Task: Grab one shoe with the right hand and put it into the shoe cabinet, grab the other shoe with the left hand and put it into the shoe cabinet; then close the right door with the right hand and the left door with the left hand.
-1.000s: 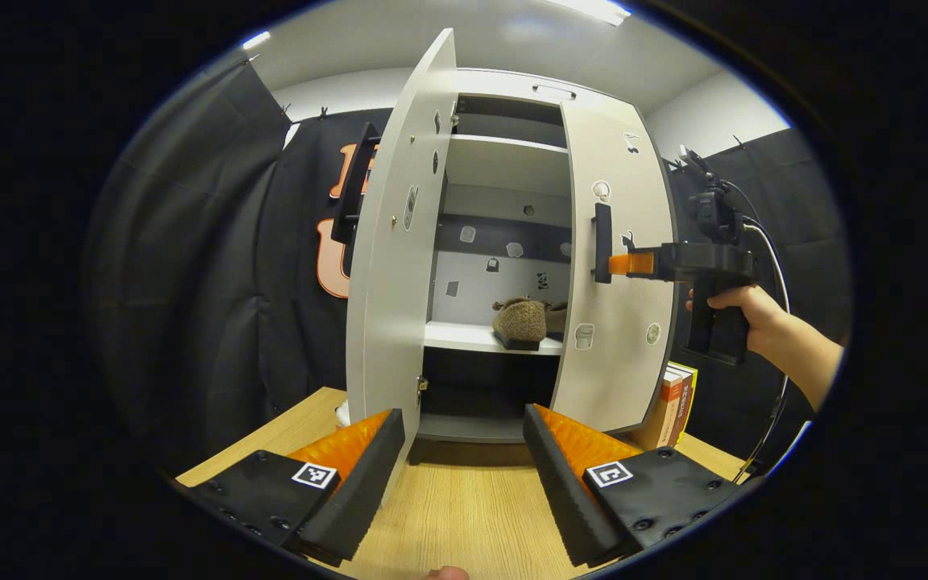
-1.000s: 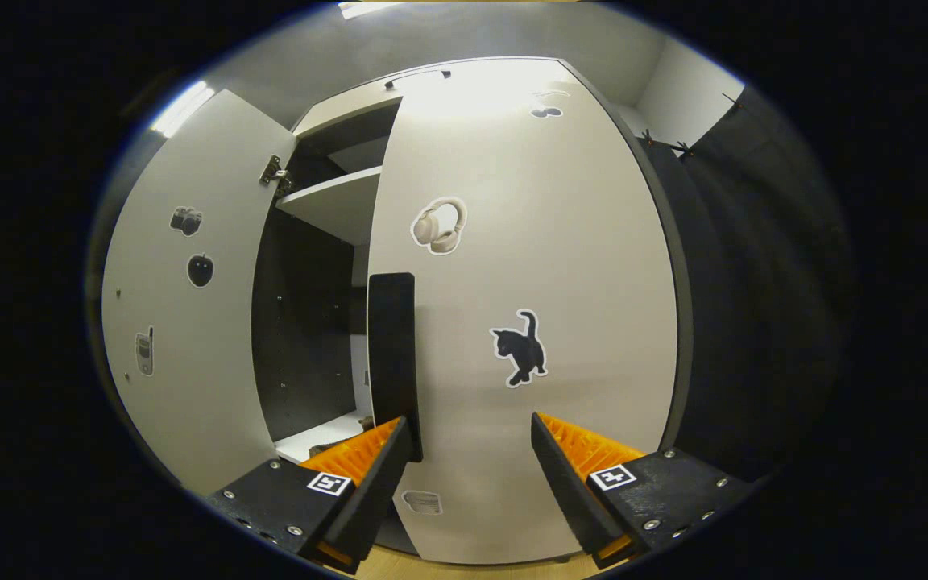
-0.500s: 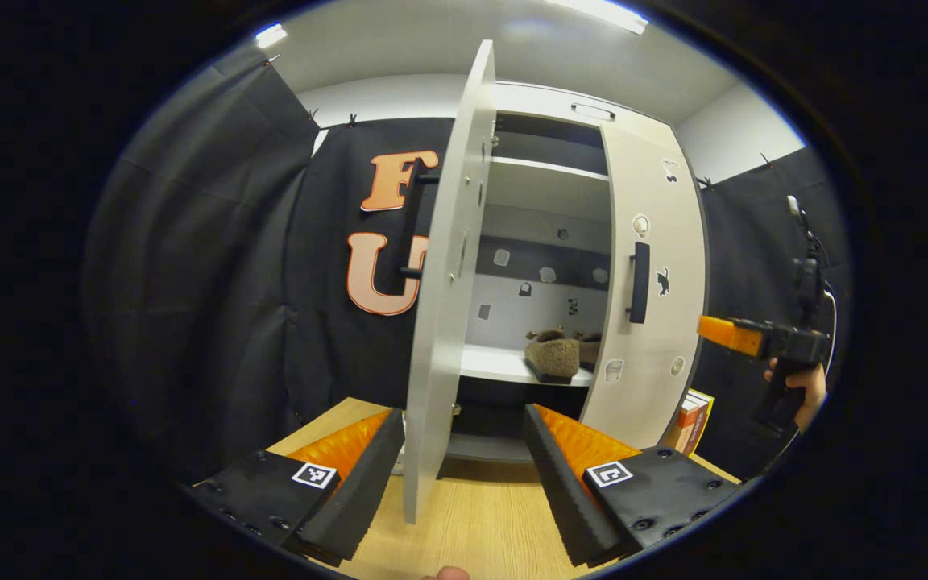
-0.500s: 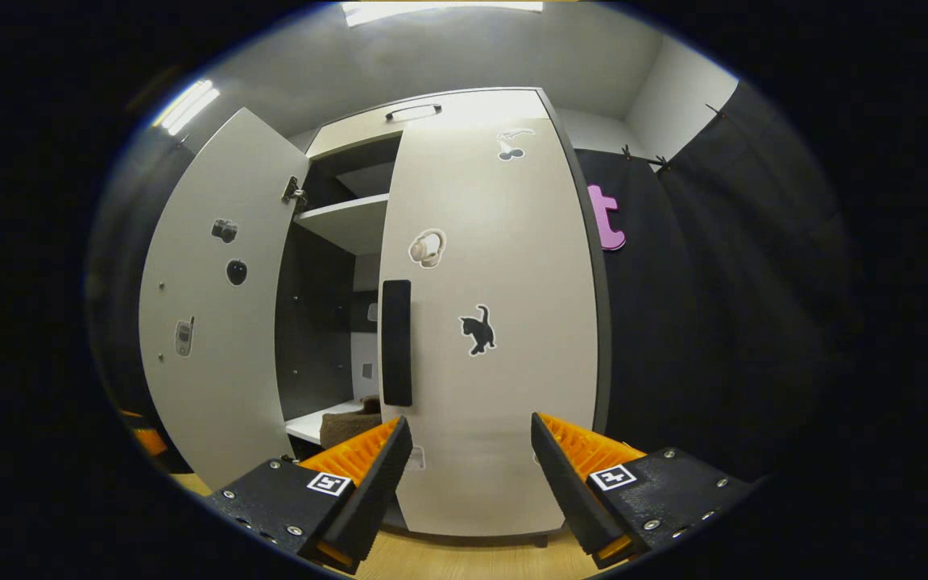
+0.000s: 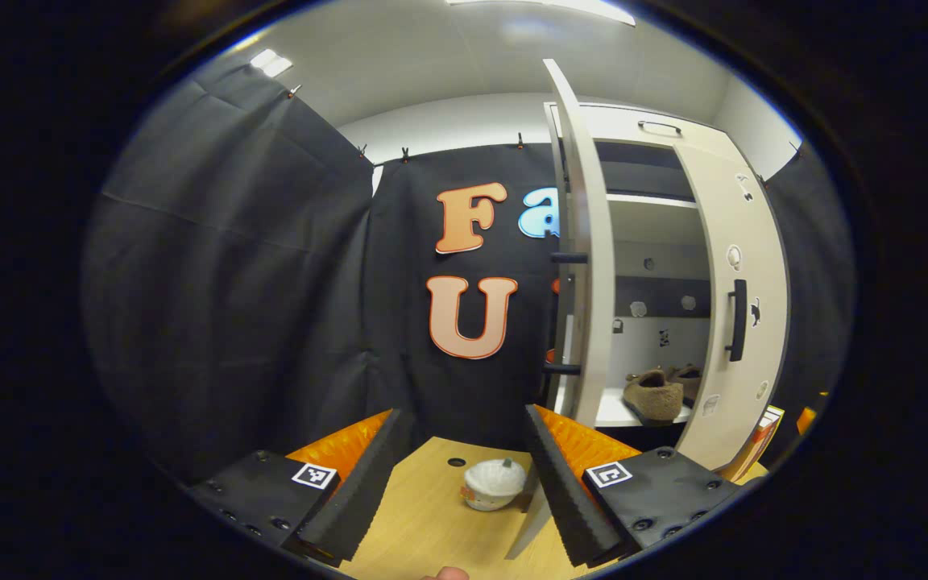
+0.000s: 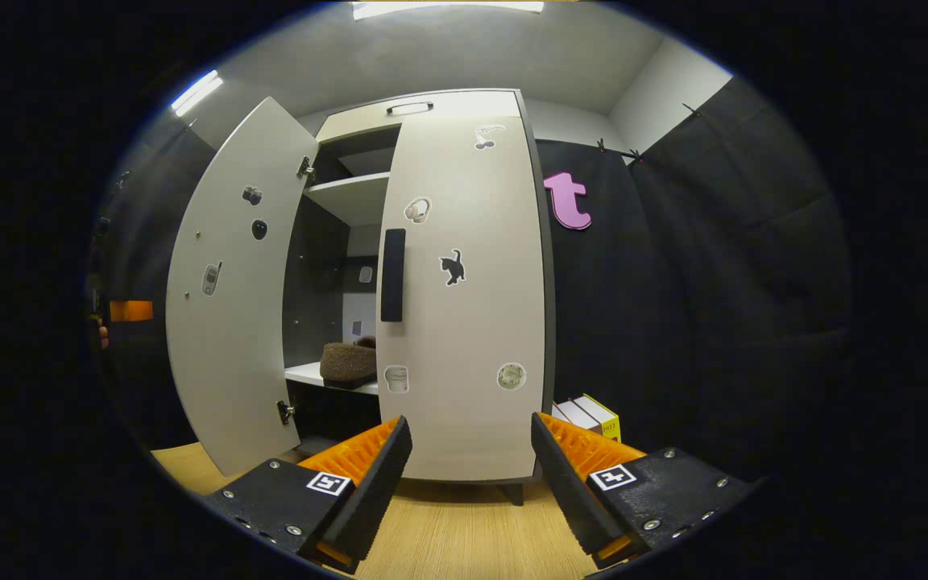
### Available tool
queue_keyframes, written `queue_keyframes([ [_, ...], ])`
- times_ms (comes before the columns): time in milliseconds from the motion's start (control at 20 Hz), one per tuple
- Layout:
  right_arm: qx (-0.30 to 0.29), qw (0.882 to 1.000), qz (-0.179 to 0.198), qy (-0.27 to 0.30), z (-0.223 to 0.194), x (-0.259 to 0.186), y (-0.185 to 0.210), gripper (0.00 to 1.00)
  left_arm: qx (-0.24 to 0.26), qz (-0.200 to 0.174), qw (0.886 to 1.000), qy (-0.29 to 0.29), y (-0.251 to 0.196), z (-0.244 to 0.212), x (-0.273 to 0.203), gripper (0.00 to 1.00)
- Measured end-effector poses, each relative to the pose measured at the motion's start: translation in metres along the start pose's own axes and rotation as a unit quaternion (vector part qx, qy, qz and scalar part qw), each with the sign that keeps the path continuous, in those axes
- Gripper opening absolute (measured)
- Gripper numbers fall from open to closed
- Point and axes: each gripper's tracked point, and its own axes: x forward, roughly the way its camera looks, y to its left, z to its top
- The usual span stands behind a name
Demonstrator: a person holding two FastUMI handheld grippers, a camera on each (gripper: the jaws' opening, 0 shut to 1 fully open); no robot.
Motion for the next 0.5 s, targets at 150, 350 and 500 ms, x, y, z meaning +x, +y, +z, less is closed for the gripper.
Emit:
queue_keyframes([
  [150,0.012,1.0,-0.007,0.021,-0.014,-0.008,-0.009,0.92,0.008,0.012,1.0,-0.008,0.012,0.014,0.032,0.94],
  [350,0.011,0.999,-0.028,0.024,-0.014,-0.013,-0.028,0.92,0.017,0.007,1.0,0.0,0.007,0.007,0.057,0.94],
  [500,0.004,0.999,-0.044,0.015,-0.007,-0.014,-0.041,0.92,0.018,-0.003,1.0,0.002,-0.003,0.005,0.057,0.94],
])
